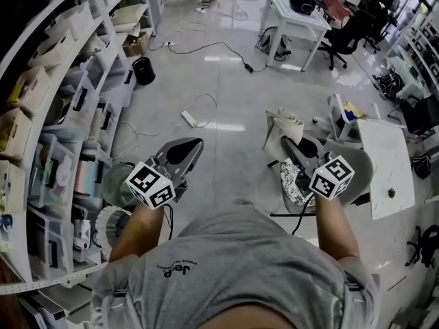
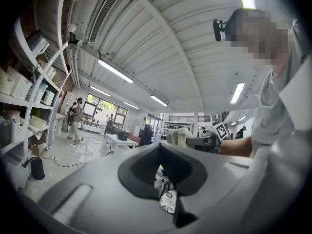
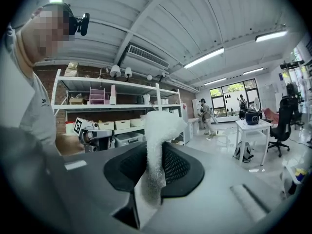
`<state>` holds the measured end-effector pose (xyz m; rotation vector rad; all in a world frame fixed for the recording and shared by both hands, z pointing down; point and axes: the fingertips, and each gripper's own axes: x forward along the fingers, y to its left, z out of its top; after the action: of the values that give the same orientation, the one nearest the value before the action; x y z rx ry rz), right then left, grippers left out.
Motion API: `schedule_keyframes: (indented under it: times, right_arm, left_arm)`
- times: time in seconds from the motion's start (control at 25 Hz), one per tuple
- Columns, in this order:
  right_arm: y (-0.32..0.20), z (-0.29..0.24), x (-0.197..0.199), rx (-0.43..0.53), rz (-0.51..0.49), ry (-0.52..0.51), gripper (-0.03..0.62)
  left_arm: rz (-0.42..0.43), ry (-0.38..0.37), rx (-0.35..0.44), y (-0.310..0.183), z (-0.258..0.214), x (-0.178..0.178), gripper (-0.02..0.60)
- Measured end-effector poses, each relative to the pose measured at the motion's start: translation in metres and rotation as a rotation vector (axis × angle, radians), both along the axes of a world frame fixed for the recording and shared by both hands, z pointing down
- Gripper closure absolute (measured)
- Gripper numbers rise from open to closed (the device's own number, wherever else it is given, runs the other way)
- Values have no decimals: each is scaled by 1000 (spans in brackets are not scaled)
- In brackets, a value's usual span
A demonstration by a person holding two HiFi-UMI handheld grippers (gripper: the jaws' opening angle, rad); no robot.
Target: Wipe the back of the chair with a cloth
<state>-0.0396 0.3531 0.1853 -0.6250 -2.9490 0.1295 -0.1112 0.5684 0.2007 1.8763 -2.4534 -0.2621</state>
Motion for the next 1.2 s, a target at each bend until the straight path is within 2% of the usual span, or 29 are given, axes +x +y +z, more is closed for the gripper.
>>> schedule_keyframes:
  times: [0.16, 0.32, 0.52, 0.72, 1.0, 1.2]
  right_arm:
    - [-24, 4, -37, 10, -33, 2, 522]
    - [-69, 13, -84, 0, -70, -12, 522]
    - [-139, 19, -162, 10, -159, -18, 522]
    - [-194, 19, -231, 33, -227, -19, 522]
    - [-206, 36, -290, 29, -200, 9, 522]
    - [-201, 40, -305, 36, -87, 27, 522]
  left_arm:
    - [-18, -5, -27, -25, 11, -31, 523]
    - [-68, -14, -38, -62, 15, -72, 523]
    - [-152, -1, -29, -131, 20, -135, 523]
    - [-184, 3, -34, -197, 13, -184, 523]
    - [-149, 6, -54, -216, 19, -242, 523]
    - [-28, 28, -64, -218, 28, -277, 523]
